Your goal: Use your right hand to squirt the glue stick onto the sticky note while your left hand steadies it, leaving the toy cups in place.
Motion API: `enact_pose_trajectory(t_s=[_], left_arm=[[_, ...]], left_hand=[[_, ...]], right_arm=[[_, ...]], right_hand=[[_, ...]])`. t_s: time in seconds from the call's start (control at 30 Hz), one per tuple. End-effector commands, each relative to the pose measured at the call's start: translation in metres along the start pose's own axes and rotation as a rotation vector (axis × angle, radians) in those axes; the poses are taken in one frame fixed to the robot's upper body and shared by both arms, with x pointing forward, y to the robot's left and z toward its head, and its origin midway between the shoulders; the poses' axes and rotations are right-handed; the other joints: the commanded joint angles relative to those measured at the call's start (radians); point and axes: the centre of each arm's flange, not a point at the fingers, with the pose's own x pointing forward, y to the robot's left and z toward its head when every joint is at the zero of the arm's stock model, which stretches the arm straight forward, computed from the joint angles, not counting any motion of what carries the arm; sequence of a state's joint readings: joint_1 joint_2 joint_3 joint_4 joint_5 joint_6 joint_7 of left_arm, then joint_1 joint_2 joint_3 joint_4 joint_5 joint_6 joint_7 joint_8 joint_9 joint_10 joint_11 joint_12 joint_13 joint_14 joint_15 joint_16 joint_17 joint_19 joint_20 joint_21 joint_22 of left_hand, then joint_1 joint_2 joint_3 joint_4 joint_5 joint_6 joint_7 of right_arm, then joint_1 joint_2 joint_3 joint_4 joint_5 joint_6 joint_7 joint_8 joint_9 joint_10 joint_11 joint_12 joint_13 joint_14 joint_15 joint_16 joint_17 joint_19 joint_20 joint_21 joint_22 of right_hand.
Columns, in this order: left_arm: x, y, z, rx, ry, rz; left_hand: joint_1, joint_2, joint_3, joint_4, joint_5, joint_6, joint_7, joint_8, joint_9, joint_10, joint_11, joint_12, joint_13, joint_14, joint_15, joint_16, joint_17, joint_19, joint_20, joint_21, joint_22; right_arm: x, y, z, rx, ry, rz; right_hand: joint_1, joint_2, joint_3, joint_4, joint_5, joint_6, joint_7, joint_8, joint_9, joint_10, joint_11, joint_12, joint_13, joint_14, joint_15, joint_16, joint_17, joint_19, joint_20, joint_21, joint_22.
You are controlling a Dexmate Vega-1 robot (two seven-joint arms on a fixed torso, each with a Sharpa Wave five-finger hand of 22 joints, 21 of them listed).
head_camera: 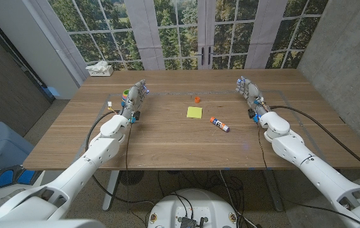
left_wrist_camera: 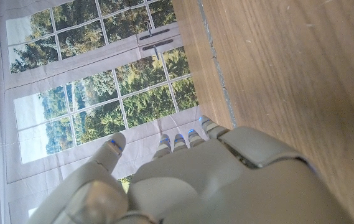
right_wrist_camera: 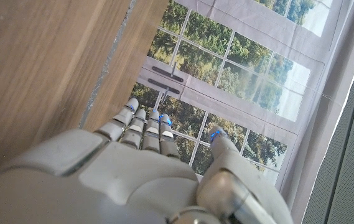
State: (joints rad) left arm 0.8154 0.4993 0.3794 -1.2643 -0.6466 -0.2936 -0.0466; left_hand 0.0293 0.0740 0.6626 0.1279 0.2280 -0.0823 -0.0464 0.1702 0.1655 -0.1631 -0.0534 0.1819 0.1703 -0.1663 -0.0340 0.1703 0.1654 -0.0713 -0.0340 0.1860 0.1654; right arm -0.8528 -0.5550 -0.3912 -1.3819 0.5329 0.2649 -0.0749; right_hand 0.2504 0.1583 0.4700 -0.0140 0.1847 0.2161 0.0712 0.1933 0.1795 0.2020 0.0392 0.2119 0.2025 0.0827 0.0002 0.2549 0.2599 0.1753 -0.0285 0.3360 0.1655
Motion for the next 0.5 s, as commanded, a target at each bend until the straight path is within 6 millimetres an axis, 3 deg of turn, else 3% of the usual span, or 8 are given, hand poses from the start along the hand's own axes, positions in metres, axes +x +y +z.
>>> enact_pose_trajectory(t_s=[0.03,0.17,0.5], left_arm=[[0.003,-0.001,-0.002,0.0,0.008,-0.01],[0.004,-0.002,-0.002,-0.001,0.008,-0.011],[0.005,-0.002,-0.003,-0.001,0.01,-0.015]], left_hand=[[0.0,0.09,0.006,0.003,0.005,-0.01,-0.002,0.006,0.002,-0.007,0.0,0.007,0.003,-0.055,-0.072,0.006,0.005,-0.007,-0.096,0.005,0.005],[0.0,0.09,0.006,0.003,0.005,-0.009,-0.001,0.006,0.002,-0.006,0.001,0.008,0.003,-0.055,-0.071,0.006,0.005,-0.007,-0.096,0.005,0.005],[0.0,0.09,0.006,0.003,0.005,-0.008,-0.002,0.006,0.002,-0.004,0.0,0.008,0.003,-0.055,-0.07,0.006,0.005,-0.007,-0.096,0.005,0.005]], right_arm=[[-0.009,0.004,0.011,-0.127,0.013,-0.022],[-0.012,0.005,0.015,-0.161,0.016,-0.026],[-0.017,0.006,0.022,-0.236,0.029,-0.02]], right_hand=[[0.017,0.003,0.005,-0.016,-0.001,0.008,-0.001,0.007,0.002,0.011,0.001,0.005,0.002,0.014,-0.003,0.004,0.0,0.018,0.004,-0.001,0.004],[0.031,0.004,0.011,-0.03,-0.002,0.01,-0.002,0.007,0.002,0.014,0.0,0.005,0.002,0.018,-0.003,0.006,-0.001,0.028,0.006,-0.003,0.003],[0.042,0.005,0.016,-0.041,-0.002,0.016,-0.002,0.008,0.003,0.021,0.002,0.006,0.002,0.023,-0.003,0.008,0.0,0.034,0.008,-0.007,0.003]])
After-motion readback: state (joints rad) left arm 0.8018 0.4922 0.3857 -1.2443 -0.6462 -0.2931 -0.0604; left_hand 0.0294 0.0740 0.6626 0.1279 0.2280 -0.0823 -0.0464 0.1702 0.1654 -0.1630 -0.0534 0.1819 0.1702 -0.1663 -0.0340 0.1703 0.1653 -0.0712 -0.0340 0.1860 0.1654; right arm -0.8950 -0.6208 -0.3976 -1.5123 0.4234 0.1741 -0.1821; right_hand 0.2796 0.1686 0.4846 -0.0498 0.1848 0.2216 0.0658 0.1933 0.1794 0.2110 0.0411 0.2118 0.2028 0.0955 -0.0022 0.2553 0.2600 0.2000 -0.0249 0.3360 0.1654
